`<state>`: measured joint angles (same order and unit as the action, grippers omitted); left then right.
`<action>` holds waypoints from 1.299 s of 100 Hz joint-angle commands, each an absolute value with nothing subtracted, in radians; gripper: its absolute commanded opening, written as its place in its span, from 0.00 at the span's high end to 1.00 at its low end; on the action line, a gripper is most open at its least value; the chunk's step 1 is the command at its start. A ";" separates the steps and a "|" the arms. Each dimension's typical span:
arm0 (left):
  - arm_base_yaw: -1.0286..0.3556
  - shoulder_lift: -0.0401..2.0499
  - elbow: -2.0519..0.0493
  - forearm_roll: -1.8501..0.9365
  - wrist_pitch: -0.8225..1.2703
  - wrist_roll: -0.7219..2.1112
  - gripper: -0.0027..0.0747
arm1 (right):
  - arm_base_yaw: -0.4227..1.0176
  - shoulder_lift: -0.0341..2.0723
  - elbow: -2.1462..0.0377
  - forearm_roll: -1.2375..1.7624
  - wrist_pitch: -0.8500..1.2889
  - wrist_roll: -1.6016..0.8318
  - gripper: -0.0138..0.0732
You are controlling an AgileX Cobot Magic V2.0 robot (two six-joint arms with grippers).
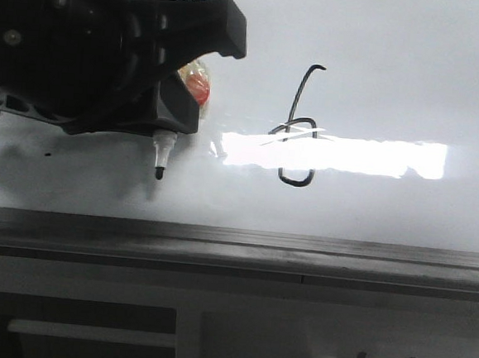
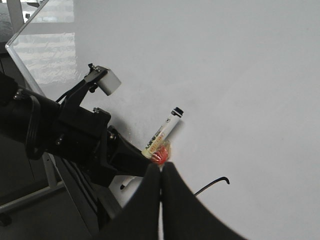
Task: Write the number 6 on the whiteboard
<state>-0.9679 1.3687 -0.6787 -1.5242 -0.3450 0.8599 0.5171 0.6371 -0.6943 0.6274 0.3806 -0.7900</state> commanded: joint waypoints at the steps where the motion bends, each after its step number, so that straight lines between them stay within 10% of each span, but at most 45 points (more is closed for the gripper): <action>1: -0.954 1.410 -0.679 -1.543 -0.445 0.853 0.98 | 0.509 0.634 -0.730 0.648 0.322 -0.785 0.92; 36: -0.954 1.414 -0.679 -1.543 -0.454 0.851 0.51 | 0.509 0.634 -0.730 0.648 0.322 -0.782 0.92; 78: -0.954 1.392 -0.707 -1.450 -0.406 0.863 0.38 | 0.509 0.634 -0.730 0.648 0.322 -0.782 0.92; 130: -0.980 1.110 -0.679 -1.297 -0.373 0.996 0.51 | 0.509 0.486 -0.679 0.582 0.301 -0.782 0.92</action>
